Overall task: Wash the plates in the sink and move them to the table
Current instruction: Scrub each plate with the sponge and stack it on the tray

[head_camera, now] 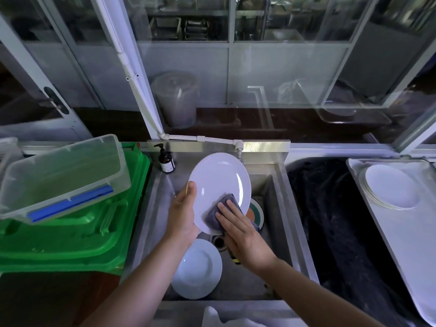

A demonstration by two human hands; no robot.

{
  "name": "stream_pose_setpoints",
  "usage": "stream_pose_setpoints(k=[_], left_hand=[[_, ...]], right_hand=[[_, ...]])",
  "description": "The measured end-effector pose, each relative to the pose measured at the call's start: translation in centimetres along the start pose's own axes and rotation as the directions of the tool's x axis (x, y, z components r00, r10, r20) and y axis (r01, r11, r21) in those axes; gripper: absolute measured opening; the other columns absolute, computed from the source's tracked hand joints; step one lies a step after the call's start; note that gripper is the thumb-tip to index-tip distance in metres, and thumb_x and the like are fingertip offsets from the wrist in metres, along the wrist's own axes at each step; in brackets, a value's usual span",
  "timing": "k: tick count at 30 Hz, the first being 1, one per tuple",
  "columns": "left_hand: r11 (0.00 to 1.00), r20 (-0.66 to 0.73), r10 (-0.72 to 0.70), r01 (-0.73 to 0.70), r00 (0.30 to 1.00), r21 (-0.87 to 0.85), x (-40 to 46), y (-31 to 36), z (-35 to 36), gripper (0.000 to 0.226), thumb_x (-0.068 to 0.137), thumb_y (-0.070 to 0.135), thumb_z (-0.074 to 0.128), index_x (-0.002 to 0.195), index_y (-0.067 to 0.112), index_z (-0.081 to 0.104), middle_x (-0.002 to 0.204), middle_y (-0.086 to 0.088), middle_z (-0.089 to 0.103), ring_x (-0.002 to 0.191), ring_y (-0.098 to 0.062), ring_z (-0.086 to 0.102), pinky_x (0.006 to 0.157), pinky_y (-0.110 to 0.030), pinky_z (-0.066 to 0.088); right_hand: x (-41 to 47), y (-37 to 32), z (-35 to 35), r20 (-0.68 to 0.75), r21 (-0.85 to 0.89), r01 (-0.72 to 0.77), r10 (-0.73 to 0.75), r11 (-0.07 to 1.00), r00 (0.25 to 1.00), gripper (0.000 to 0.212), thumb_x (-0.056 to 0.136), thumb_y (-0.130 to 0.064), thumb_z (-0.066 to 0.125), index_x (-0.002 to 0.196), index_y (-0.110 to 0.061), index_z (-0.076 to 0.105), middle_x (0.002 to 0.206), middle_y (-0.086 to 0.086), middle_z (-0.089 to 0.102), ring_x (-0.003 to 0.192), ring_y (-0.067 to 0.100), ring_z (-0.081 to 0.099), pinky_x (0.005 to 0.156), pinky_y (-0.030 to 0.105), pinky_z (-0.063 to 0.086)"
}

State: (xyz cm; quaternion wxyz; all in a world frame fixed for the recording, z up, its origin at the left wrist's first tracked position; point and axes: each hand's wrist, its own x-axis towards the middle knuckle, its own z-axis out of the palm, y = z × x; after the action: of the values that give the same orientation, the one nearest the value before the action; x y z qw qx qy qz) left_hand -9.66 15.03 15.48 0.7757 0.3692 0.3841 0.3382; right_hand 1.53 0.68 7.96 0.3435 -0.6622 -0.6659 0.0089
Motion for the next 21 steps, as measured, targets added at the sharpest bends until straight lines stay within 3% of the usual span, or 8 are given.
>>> stream_pose_setpoints(k=[2,4,6,8,12,15,17,21], left_hand=[[1.000,0.026,0.011,-0.012,1.000,0.025,-0.3,0.3,0.5,0.028,0.107,0.033,0.047,0.114,0.019,0.070,0.119,-0.013,0.074,0.110,-0.029,0.071,0.092,-0.045,0.058],[0.998,0.043,0.025,-0.027,0.999,0.059,-0.5,0.3,0.6,0.029,0.107,0.031,0.046,0.114,0.018,0.071,0.115,-0.010,0.076,0.105,-0.026,0.073,0.087,-0.042,0.061],[0.995,0.036,0.045,-0.048,0.998,0.087,-0.6,0.1,0.7,0.034,0.103,0.036,0.051,0.120,0.015,0.070,0.118,-0.010,0.075,0.114,-0.030,0.069,0.097,-0.051,0.056],[0.993,0.043,0.032,-0.036,0.999,0.110,-0.8,-0.4,0.9,0.049,0.093,0.046,0.058,0.128,0.013,0.068,0.123,-0.008,0.074,0.120,-0.032,0.066,0.104,-0.058,0.050],[0.991,0.019,-0.009,0.007,1.000,0.130,-0.5,-1.1,1.5,0.036,0.100,0.041,0.056,0.121,0.017,0.072,0.118,-0.009,0.076,0.115,-0.030,0.069,0.101,-0.051,0.053],[0.999,-0.009,-0.035,0.035,0.999,-0.019,0.6,-0.5,1.4,0.046,0.097,0.040,0.059,0.126,0.005,0.068,0.128,-0.021,0.069,0.122,-0.033,0.065,0.108,-0.048,0.048],[0.991,-0.023,-0.078,0.075,0.997,-0.113,1.3,0.3,0.9,0.057,0.096,0.045,0.060,0.132,0.002,0.062,0.129,-0.025,0.067,0.122,-0.039,0.064,0.109,-0.054,0.047],[0.979,-0.014,-0.126,0.122,0.992,-0.163,2.0,0.7,-0.1,0.075,0.085,0.060,0.063,0.140,0.009,0.056,0.133,-0.022,0.065,0.121,-0.043,0.064,0.101,-0.061,0.051]], right_hand=[[0.5,0.3,-0.1,-0.033,0.044,-0.085,0.086,0.995,0.996,0.047,0.104,-0.011,0.050,0.150,-0.006,0.045,0.163,0.005,0.032,0.154,0.026,0.022,0.125,0.038,0.022],[1.9,0.4,-0.5,-0.106,0.154,-0.301,0.318,0.941,0.942,0.048,0.106,-0.017,0.043,0.153,-0.011,0.040,0.164,-0.003,0.027,0.155,0.016,0.016,0.125,0.034,0.020],[4.0,0.5,-1.2,-0.151,0.249,-0.495,0.539,0.832,0.829,0.050,0.106,-0.013,0.043,0.155,-0.016,0.036,0.163,-0.013,0.023,0.154,0.004,0.007,0.125,0.027,0.018],[6.1,0.3,-2.0,-0.152,0.274,-0.557,0.607,0.784,0.780,0.052,0.107,-0.011,0.041,0.157,-0.018,0.033,0.164,-0.015,0.019,0.153,-0.001,0.001,0.123,0.021,0.015],[9.2,-0.9,-2.0,-0.185,0.263,-0.453,0.505,0.852,0.843,0.051,0.106,-0.011,0.037,0.156,-0.014,0.034,0.165,-0.012,0.018,0.155,0.005,0.000,0.126,0.028,0.014],[8.0,-1.8,-0.6,-0.191,0.166,-0.161,0.192,0.973,0.963,0.046,0.103,-0.015,0.044,0.148,-0.005,0.047,0.162,-0.001,0.029,0.156,0.023,0.014,0.124,0.046,0.022],[5.5,-2.2,0.0,-0.138,0.025,-0.040,0.043,0.999,0.989,0.049,0.102,-0.028,0.053,0.147,-0.008,0.051,0.162,0.002,0.035,0.154,0.027,0.021,0.120,0.047,0.030],[1.9,-0.8,-0.4,-0.014,-0.247,-0.018,0.015,0.969,1.000,0.076,0.088,-0.067,0.059,0.149,-0.022,0.050,0.166,-0.004,0.027,0.155,0.027,0.020,0.114,0.047,0.032]])
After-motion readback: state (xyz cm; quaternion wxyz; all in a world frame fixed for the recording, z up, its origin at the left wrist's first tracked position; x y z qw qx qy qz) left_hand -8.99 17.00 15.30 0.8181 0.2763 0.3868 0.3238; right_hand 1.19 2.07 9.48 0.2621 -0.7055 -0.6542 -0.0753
